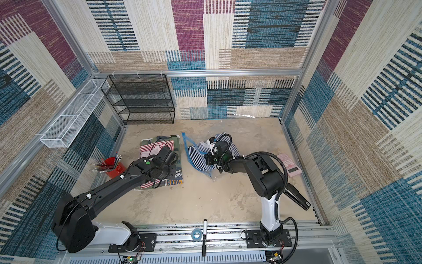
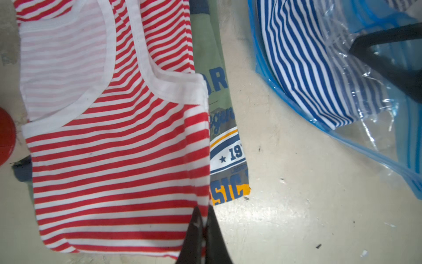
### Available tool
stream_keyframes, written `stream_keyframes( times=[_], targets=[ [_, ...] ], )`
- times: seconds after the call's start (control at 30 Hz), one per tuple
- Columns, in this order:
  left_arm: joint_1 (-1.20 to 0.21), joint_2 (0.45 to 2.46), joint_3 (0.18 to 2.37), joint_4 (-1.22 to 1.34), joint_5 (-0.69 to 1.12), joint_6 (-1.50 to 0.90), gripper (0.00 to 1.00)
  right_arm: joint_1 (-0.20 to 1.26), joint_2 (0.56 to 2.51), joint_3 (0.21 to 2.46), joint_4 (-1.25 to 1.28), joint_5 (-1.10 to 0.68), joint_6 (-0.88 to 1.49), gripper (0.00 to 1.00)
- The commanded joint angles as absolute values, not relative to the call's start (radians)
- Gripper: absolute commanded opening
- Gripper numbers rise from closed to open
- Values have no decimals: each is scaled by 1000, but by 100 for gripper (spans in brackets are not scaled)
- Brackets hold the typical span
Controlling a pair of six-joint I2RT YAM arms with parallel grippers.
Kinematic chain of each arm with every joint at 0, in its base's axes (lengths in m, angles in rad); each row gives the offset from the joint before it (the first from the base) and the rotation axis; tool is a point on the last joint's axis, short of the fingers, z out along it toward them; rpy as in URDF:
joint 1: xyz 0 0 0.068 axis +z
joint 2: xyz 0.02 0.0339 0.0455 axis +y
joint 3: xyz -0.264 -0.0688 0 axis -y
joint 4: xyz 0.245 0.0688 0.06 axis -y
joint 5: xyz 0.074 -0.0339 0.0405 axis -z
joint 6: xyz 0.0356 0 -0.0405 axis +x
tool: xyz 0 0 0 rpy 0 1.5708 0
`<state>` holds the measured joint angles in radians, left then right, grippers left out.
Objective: Take the tank top out of the vacuum bag
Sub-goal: Adjust the tank top.
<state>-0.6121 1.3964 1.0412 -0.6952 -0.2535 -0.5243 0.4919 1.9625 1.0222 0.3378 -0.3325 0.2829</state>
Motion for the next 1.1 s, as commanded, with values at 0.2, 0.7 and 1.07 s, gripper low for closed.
stream_keyframes(
  times=[0.2,0.7,1.07],
  targets=[
    [-606,1398,1017,-605,-190,-480,37,492,1968,1032,340,-346,284,0],
    [-199,1509,980,-646,-211,-495,39,492,1976,1039,336,-352,285,0],
    [-166,1523,1051,-616,-152,-471,41,491,1986,1046,331,-353,282,0]
  ],
)
